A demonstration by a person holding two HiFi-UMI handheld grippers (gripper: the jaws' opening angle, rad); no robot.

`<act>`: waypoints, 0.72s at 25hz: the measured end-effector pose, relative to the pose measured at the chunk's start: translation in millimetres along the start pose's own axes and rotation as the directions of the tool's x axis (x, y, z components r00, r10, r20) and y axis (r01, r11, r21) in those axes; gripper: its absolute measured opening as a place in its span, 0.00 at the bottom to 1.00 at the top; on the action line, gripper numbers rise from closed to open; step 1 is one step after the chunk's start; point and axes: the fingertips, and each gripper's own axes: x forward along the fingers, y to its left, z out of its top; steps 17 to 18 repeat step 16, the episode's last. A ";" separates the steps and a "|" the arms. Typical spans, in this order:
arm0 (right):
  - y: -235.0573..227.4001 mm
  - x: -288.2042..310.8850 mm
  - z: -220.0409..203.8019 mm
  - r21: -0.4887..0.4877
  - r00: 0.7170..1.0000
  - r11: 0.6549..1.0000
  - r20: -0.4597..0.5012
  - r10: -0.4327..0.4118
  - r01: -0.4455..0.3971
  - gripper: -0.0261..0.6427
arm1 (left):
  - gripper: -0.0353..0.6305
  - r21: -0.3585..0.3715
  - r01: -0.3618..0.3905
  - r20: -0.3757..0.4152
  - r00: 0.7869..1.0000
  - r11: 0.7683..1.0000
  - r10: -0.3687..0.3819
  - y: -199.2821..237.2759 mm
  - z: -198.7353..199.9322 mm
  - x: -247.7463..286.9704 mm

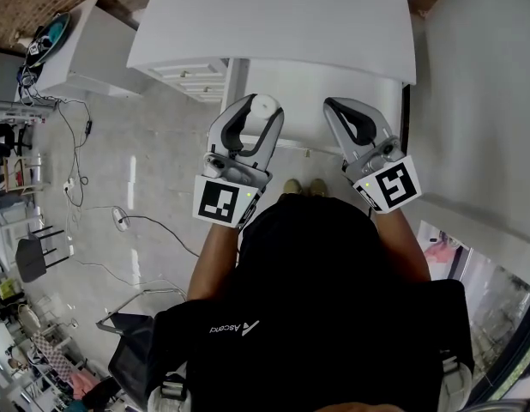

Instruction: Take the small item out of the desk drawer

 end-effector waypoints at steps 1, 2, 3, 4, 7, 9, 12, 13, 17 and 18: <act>0.6 -0.3 -0.2 0.000 1.000 1.000 -0.002 -0.002 0.002 0.04 | 0.30 0.000 -0.003 -0.002 1.000 1.000 0.003 0.7 -1.1 -1.5; 1.3 -0.6 -0.1 -0.001 1.000 1.000 -0.002 -0.003 0.003 0.04 | 0.30 -0.002 -0.008 -0.005 1.000 1.000 0.008 1.9 -1.8 -3.0; 2.0 -1.0 0.4 -0.001 1.000 1.000 -0.001 -0.006 0.006 0.04 | 0.30 -0.004 -0.012 -0.003 1.000 1.000 0.012 2.7 -0.6 -3.9; 2.7 -1.4 1.2 -0.002 1.000 1.000 0.002 -0.008 0.008 0.04 | 0.30 -0.006 -0.013 0.002 1.000 1.000 0.013 3.0 2.3 -4.1; 4.0 -2.0 3.5 -0.004 1.000 1.000 0.007 -0.017 0.017 0.04 | 0.30 -0.006 -0.015 -0.004 1.000 1.000 0.015 4.0 6.0 -4.9; 5.7 -1.8 5.0 -0.006 1.000 1.000 0.009 -0.020 0.020 0.04 | 0.30 0.000 -0.010 -0.023 1.000 1.000 0.010 4.1 -0.1 -9.1; 8.4 -1.9 5.3 -0.007 1.000 1.000 0.010 -0.023 0.023 0.04 | 0.30 0.001 0.004 0.001 1.000 1.000 -0.004 1.9 2.1 -10.3; 8.9 -2.2 5.1 -0.008 1.000 1.000 0.010 -0.024 0.024 0.04 | 0.30 -0.004 0.005 0.009 1.000 1.000 -0.005 1.4 3.7 -9.6; 9.4 -3.0 4.5 -0.010 1.000 1.000 0.012 -0.025 0.026 0.04 | 0.30 -0.009 0.003 0.014 1.000 1.000 -0.003 1.7 3.1 -9.1; 9.4 -3.0 4.5 -0.010 1.000 1.000 0.012 -0.025 0.026 0.04 | 0.30 -0.009 0.003 0.014 1.000 1.000 -0.003 1.7 3.1 -9.1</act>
